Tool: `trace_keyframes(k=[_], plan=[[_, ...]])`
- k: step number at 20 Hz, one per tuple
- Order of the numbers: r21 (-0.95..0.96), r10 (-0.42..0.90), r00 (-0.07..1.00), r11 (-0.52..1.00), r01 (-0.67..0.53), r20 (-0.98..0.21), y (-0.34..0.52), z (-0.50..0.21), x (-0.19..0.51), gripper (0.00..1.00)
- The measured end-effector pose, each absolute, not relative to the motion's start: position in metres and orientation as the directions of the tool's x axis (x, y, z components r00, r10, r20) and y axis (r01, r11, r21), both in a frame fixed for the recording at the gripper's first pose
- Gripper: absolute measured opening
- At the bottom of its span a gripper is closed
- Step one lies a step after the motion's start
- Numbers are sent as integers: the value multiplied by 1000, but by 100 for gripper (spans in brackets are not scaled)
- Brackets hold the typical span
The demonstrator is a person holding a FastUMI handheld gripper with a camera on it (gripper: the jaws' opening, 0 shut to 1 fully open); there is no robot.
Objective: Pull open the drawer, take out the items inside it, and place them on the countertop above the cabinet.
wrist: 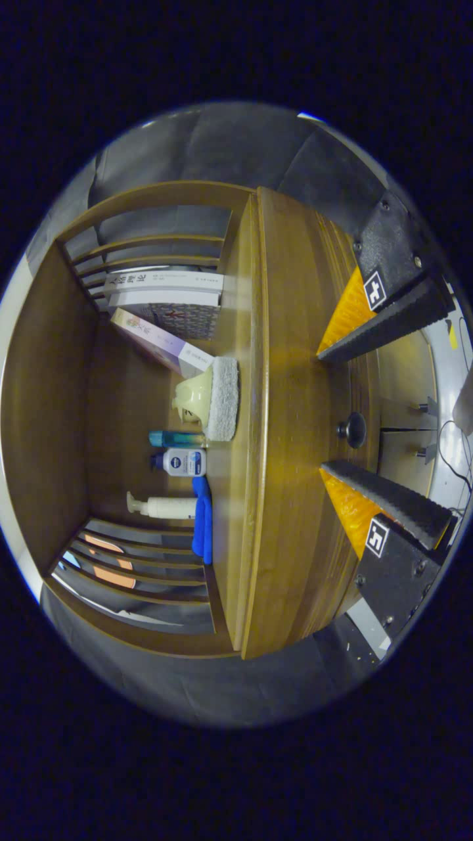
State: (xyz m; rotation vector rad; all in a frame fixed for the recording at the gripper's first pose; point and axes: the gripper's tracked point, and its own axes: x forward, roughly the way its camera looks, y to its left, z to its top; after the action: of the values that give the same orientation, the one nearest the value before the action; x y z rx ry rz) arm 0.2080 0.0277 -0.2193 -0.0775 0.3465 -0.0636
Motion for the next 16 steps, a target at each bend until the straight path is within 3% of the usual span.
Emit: trace_keyframes(k=[9,14,16], plan=[[8,-63,972,998,67,-228,10,-148,129,99],[-30,-84,991,996,82,-108,-9,-85,68,99],[-32,-69,991,997,66,-113,-10,-79,46,99]])
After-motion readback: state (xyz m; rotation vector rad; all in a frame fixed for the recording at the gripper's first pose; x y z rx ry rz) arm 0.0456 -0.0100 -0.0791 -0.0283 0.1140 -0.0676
